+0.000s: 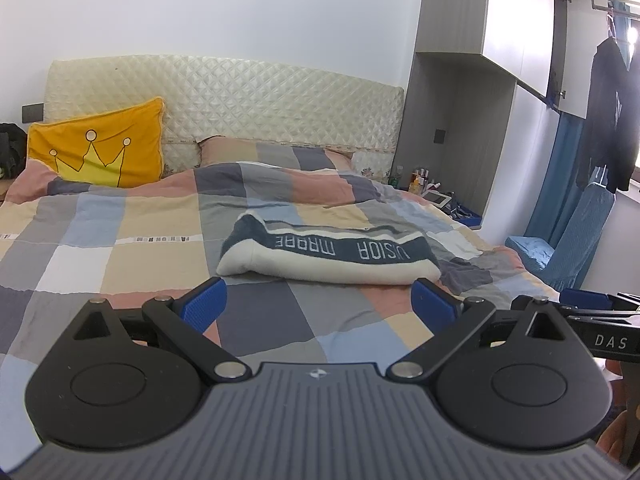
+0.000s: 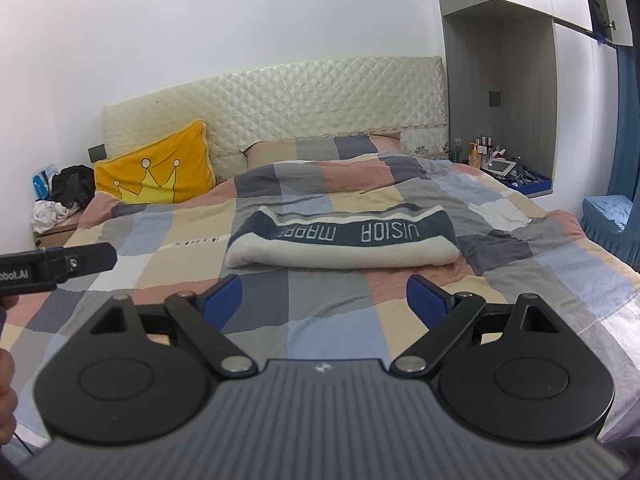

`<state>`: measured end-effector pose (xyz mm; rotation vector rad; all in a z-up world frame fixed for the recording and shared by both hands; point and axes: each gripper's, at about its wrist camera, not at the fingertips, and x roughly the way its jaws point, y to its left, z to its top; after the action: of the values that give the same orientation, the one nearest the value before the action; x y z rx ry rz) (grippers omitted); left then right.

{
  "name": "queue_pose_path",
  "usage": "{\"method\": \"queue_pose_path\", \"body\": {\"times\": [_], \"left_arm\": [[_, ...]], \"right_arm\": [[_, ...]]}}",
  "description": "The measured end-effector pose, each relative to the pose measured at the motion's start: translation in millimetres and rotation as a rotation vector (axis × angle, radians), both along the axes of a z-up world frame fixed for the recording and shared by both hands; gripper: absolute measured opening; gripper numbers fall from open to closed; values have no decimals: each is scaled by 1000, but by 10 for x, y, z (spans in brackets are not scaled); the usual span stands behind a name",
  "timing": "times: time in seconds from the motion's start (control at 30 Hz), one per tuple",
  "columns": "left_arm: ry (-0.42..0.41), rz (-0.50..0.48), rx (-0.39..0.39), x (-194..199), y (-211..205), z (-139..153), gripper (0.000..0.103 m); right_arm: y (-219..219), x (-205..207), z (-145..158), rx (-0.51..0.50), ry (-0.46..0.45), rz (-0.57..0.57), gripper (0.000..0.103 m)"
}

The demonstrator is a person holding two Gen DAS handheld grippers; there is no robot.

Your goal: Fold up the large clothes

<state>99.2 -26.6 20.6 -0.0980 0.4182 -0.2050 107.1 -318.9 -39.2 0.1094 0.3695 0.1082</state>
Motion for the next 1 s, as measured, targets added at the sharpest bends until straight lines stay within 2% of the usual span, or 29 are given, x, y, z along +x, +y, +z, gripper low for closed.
{"method": "queue_pose_path", "body": {"times": [1.0], "left_arm": [[-15, -29, 2, -115, -70, 39, 101]], "right_arm": [[-51, -67, 66, -15, -12, -9, 91]]}}
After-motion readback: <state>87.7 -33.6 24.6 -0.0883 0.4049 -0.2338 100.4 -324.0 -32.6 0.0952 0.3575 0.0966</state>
